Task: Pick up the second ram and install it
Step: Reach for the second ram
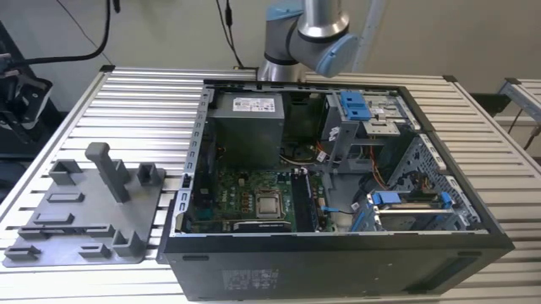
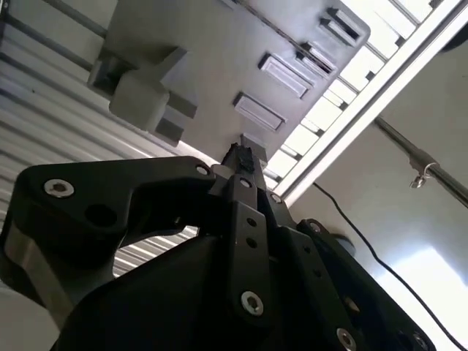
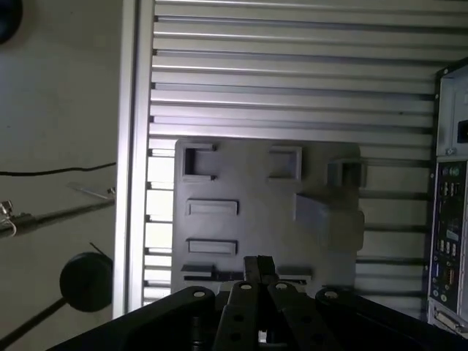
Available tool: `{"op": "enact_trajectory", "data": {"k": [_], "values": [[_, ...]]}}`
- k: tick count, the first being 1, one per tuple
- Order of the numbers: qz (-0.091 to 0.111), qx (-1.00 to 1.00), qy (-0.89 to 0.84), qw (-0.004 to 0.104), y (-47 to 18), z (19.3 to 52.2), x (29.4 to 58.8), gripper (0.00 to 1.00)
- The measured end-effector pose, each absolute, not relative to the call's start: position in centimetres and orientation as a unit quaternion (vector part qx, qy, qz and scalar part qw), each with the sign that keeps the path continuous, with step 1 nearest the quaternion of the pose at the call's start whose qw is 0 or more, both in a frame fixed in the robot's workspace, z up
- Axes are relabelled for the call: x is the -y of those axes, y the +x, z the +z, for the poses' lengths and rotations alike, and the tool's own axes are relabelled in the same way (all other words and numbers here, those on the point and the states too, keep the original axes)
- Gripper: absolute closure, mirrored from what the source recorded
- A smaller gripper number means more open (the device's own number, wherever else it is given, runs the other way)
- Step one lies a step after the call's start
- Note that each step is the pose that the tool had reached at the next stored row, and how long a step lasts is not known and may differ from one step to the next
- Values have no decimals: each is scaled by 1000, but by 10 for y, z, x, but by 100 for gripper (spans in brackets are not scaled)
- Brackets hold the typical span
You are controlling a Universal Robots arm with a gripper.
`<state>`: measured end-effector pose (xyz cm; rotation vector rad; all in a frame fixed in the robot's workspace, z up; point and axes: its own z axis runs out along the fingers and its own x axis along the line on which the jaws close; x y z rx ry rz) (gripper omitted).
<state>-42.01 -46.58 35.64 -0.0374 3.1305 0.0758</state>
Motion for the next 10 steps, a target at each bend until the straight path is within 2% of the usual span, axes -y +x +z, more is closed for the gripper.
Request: {"op": "enact_trajectory", "data": {"k": [10], "values": [[24, -1000, -12, 5, -420, 354, 488, 89]]}}
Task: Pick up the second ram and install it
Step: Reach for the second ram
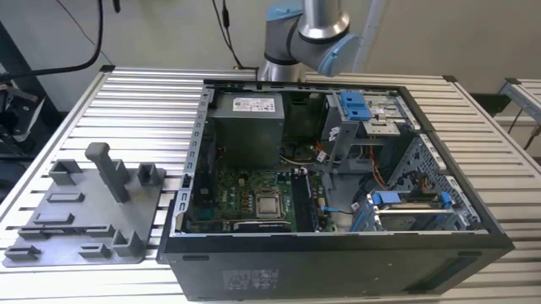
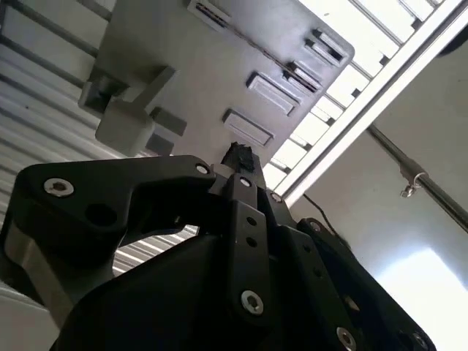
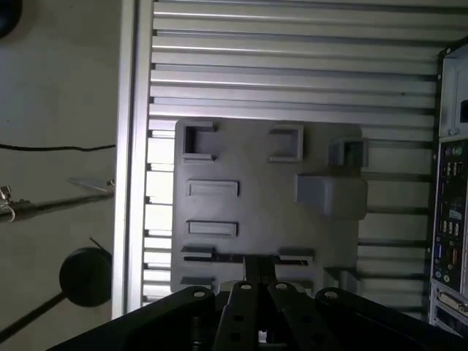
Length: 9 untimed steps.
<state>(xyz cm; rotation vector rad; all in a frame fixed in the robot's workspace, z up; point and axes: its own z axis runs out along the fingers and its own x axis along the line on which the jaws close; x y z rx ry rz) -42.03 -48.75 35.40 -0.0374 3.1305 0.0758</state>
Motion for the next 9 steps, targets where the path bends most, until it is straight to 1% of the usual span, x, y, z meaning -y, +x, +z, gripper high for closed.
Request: {"op": "enact_trajectory", "data": {"k": [9], "values": [[24, -1000, -12, 5, -420, 353, 506, 89]]}}
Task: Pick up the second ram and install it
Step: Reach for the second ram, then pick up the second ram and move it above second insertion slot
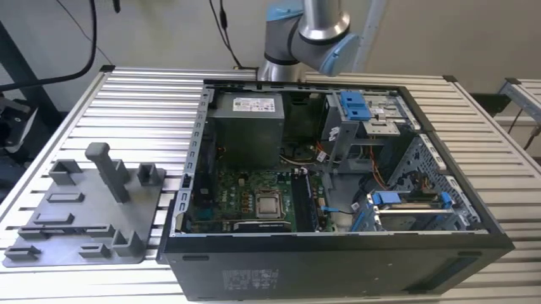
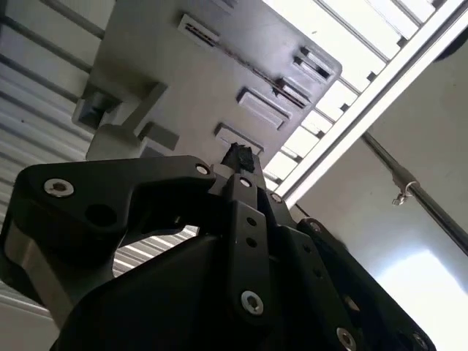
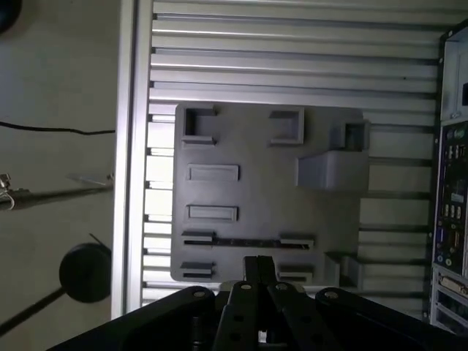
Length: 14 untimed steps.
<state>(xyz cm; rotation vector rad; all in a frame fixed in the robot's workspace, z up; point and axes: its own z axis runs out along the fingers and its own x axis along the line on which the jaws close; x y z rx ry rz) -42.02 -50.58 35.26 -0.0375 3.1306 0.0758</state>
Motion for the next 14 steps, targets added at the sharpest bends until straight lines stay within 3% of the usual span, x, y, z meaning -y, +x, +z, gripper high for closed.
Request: {"op": "enact_trajectory", "data": {"k": [14], "values": [[24, -1000, -12, 5, -420, 352, 513, 89]]}}
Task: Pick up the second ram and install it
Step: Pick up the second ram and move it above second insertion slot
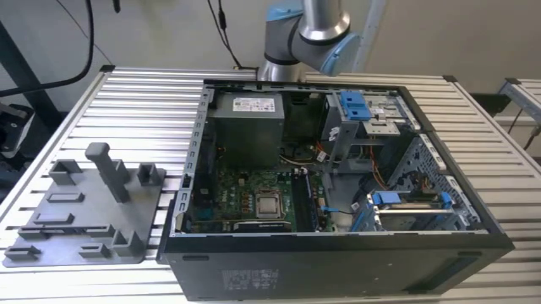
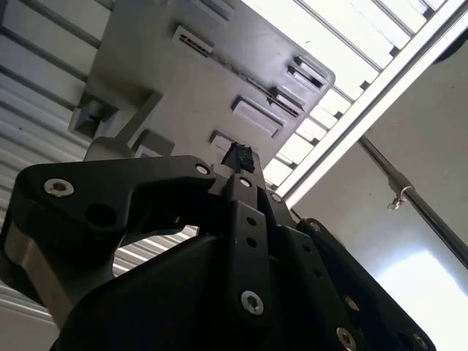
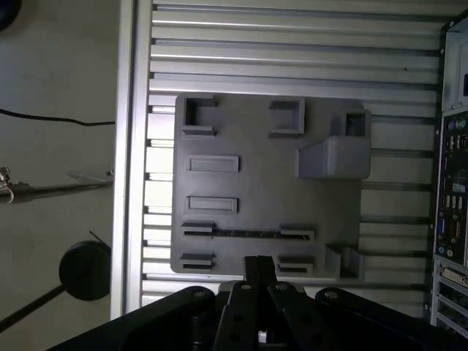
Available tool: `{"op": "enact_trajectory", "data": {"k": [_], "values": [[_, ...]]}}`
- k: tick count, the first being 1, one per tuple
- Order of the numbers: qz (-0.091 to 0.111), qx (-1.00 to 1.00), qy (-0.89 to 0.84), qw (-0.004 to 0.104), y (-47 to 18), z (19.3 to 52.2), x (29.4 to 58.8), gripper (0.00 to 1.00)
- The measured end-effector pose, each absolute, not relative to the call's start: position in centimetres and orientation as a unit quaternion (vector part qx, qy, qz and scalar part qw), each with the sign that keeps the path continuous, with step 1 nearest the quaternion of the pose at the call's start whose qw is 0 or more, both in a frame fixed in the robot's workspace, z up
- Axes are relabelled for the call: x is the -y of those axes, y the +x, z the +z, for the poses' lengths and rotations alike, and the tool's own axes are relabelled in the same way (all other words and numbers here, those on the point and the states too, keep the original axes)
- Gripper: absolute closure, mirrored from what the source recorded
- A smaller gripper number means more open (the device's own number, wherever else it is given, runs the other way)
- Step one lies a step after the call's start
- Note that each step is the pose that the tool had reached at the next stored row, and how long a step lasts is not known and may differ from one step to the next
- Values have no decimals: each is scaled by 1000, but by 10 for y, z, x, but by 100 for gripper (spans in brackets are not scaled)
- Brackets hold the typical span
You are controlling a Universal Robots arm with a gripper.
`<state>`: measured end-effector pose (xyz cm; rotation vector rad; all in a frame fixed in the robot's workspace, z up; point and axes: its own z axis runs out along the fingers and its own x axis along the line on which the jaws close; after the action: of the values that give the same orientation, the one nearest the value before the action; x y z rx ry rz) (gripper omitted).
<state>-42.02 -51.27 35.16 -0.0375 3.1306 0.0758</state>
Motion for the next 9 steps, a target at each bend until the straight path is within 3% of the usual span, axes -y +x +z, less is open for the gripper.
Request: {"op": "enact_trajectory", "data": {"k": [9], "values": [[23, -1000, -18, 4, -420, 351, 513, 89]]}}
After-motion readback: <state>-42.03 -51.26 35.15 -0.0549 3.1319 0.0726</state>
